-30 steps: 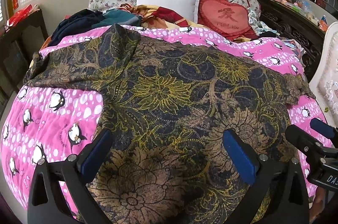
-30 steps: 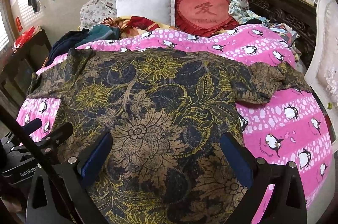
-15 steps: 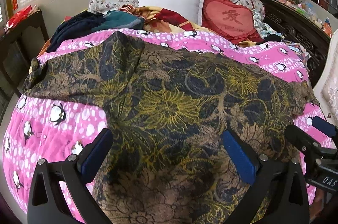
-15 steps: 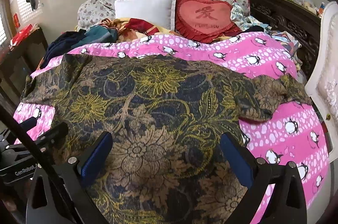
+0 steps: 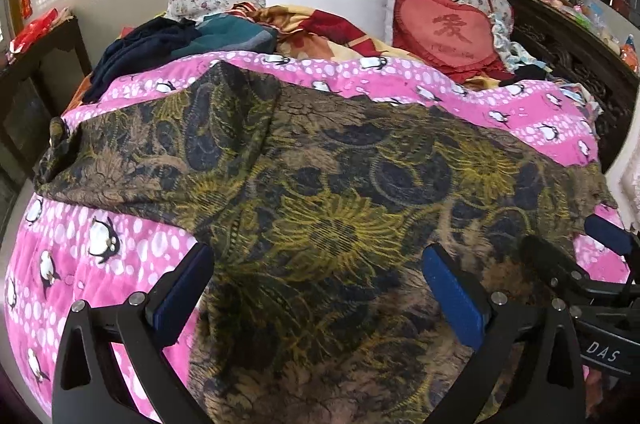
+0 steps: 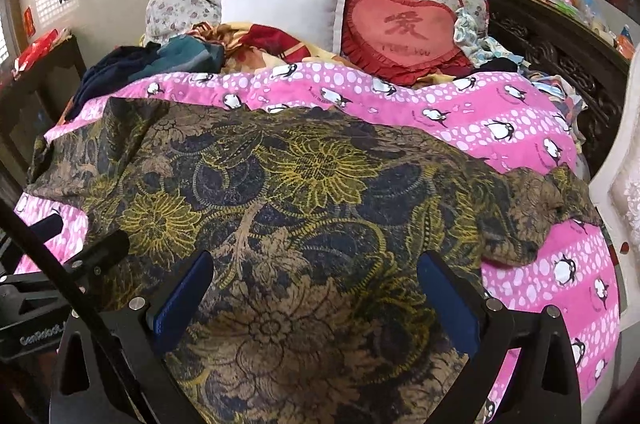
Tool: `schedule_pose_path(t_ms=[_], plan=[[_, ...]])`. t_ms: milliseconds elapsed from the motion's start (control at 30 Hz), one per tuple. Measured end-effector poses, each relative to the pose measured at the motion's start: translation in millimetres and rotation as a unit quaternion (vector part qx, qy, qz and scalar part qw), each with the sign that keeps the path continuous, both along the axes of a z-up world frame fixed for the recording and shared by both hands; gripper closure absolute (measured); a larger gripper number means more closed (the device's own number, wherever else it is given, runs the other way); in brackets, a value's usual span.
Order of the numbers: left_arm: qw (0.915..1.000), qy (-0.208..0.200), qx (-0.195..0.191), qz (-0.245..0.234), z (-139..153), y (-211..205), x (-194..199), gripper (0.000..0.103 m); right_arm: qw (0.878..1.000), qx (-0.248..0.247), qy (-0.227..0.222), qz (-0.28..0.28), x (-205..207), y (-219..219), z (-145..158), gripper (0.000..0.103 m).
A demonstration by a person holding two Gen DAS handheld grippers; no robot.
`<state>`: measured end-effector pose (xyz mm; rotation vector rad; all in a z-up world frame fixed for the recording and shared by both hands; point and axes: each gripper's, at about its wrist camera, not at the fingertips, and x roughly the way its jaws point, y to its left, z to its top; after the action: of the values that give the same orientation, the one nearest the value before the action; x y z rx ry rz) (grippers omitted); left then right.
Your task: Fold small clothes
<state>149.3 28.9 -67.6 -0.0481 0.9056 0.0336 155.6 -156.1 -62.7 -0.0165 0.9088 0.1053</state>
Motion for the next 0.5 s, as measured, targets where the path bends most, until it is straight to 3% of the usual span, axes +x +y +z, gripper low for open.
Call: schedule_pose_path(t_ms=[333,500], plan=[[0.9995,0.014,-0.01,0.028,-10.4,35.1,13.9,0.0,1.0,-0.018,0.012,0.013,25.4,20.9,-10.0,0.0],[0.9977,0.008,-0.024,0.063,-5.2,81.8,7.3,0.0,0.999,-0.021,0.017,0.037,41.8,43.6,-12.9,0.0]])
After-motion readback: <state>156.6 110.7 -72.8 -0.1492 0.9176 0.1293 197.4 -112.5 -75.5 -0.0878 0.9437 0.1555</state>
